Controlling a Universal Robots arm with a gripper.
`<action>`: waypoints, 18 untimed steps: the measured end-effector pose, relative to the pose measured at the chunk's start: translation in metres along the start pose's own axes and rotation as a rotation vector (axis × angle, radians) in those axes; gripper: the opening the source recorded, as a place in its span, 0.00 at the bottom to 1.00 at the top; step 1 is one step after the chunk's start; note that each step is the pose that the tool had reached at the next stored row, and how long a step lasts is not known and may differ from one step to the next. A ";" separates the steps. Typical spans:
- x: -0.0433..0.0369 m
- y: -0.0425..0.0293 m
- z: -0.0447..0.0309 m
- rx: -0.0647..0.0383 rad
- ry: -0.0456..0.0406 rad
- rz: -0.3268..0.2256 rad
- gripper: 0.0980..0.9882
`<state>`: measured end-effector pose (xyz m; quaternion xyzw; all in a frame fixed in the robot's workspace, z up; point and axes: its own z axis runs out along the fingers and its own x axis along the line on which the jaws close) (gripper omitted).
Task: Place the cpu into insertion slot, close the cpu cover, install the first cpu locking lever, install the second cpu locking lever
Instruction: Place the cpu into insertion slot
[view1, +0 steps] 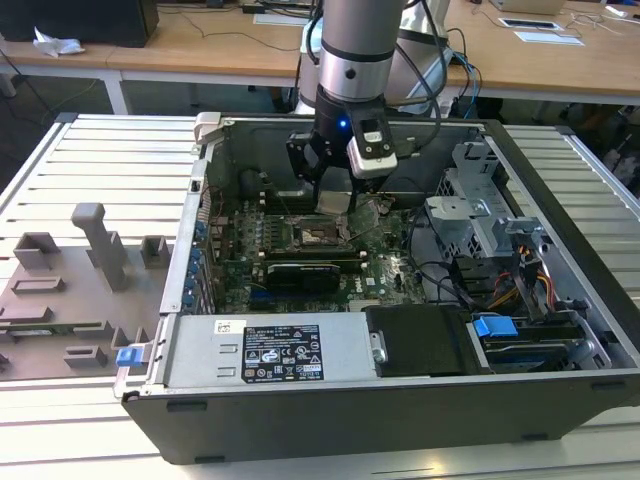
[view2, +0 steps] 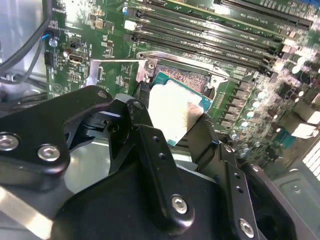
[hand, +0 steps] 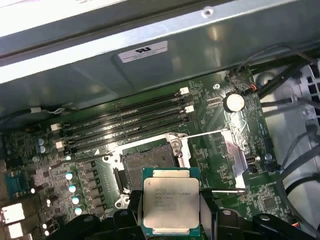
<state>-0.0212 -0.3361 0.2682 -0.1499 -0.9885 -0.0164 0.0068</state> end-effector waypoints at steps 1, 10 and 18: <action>0.0000 0.0000 0.0000 0.000 -0.0004 0.011 0.50; 0.0000 0.0000 0.0003 -0.002 -0.0042 0.135 0.50; 0.0000 0.0000 0.0005 -0.004 -0.0073 0.236 0.50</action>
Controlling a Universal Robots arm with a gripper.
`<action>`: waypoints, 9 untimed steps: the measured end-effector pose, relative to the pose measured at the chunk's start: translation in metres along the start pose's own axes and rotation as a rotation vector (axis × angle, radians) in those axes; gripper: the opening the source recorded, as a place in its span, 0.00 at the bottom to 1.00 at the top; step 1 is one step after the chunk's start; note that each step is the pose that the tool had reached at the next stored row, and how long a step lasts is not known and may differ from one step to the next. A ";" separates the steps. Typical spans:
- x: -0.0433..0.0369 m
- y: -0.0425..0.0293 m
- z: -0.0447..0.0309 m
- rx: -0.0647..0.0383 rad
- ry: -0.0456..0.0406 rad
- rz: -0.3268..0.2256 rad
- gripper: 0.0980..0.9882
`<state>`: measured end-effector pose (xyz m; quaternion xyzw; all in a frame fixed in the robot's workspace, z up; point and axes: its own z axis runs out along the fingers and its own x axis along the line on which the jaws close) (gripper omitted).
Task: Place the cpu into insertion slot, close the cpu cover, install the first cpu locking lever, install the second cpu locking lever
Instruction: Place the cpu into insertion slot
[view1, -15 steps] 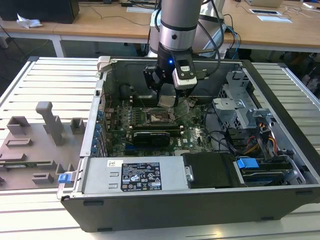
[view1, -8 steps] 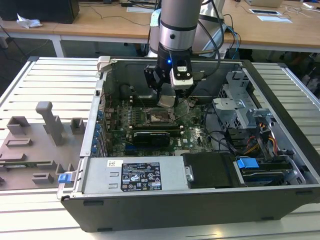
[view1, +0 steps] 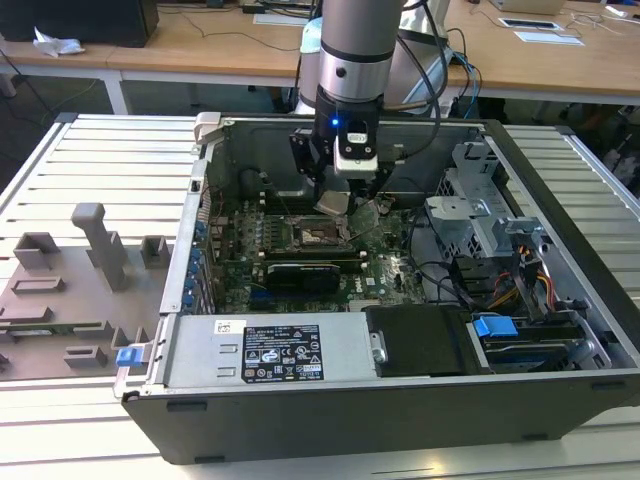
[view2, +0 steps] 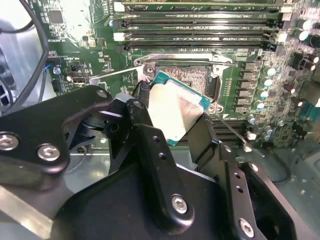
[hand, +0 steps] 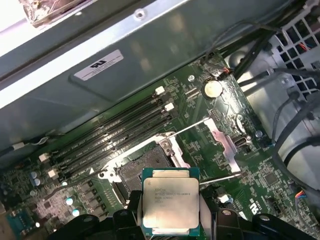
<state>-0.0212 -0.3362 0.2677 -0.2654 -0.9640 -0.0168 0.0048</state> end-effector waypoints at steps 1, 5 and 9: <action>0.0000 0.0000 0.0000 0.000 -0.0004 0.014 0.50; 0.0000 0.0000 0.0002 -0.001 -0.0019 0.061 0.50; 0.0000 0.0000 0.0003 -0.002 -0.0035 0.114 0.50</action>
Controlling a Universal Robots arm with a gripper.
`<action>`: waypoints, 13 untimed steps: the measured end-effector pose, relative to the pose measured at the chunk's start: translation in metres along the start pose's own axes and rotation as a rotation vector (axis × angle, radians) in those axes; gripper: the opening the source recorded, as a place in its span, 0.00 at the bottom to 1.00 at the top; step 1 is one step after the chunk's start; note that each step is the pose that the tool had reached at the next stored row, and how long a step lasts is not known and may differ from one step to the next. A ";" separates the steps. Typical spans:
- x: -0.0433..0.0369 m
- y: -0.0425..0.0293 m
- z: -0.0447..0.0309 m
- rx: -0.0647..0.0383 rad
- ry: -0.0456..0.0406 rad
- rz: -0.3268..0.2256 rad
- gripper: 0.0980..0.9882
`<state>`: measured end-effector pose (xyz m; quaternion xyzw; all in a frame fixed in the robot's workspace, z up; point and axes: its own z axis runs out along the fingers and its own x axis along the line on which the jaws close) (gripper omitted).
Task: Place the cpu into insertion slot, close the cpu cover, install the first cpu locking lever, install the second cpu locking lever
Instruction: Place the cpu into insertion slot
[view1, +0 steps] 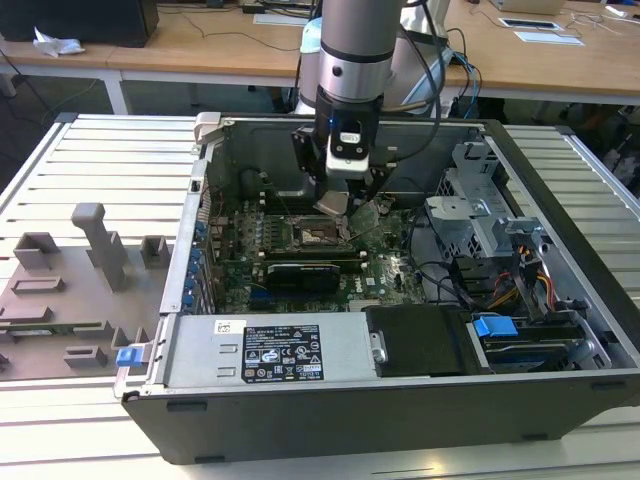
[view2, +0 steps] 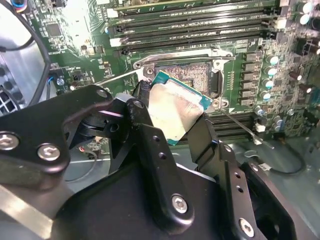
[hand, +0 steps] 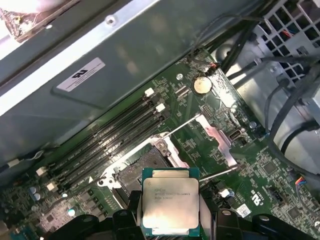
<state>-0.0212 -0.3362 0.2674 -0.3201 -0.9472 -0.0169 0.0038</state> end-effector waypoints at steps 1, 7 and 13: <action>0.0000 0.0000 0.0000 0.000 -0.0003 0.010 0.50; 0.0000 0.0000 0.0003 -0.002 -0.0025 0.084 0.50; 0.0000 0.0000 0.0005 -0.003 -0.0042 0.143 0.50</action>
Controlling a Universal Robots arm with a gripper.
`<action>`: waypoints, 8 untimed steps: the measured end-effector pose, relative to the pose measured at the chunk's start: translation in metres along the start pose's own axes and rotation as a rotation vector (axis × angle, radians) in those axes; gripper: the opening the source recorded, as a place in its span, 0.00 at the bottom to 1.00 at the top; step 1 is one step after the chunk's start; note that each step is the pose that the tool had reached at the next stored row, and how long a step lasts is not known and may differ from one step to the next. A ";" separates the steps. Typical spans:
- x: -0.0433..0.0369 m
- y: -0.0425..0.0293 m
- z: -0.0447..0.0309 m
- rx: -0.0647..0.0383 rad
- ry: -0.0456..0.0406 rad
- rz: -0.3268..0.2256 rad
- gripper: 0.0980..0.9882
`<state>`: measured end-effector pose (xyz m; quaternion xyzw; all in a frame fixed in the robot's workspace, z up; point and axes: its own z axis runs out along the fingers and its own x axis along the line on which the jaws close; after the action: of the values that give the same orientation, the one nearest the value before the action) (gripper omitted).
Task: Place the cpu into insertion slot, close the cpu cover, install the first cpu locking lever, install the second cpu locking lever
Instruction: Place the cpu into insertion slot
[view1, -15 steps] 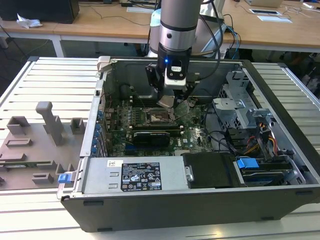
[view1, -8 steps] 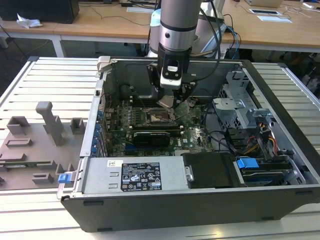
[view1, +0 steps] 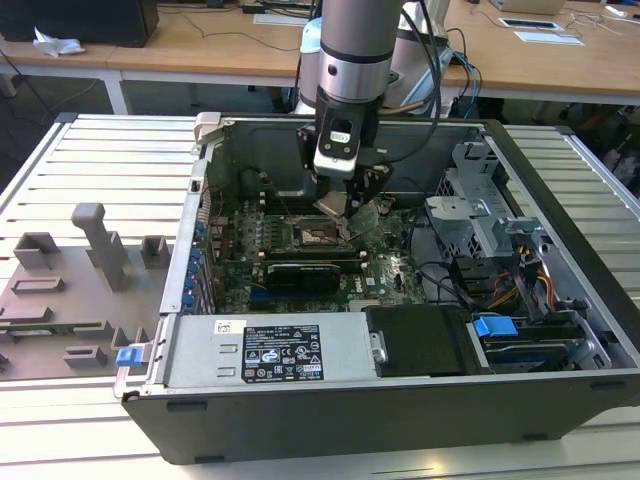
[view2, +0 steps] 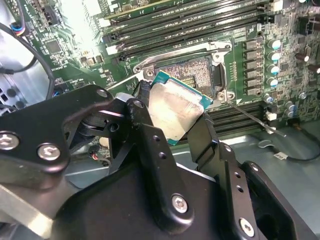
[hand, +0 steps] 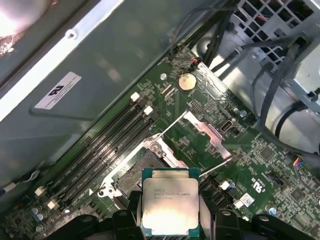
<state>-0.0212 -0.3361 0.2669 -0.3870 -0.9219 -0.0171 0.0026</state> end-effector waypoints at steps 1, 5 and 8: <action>0.0000 0.0000 0.0000 0.000 -0.0003 0.009 0.50; 0.0000 0.0000 0.0001 -0.001 -0.0018 0.052 0.50; 0.0000 0.0000 0.0002 -0.001 -0.0028 0.079 0.50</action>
<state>-0.0212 -0.3361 0.2667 -0.4231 -0.9059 -0.0170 0.0018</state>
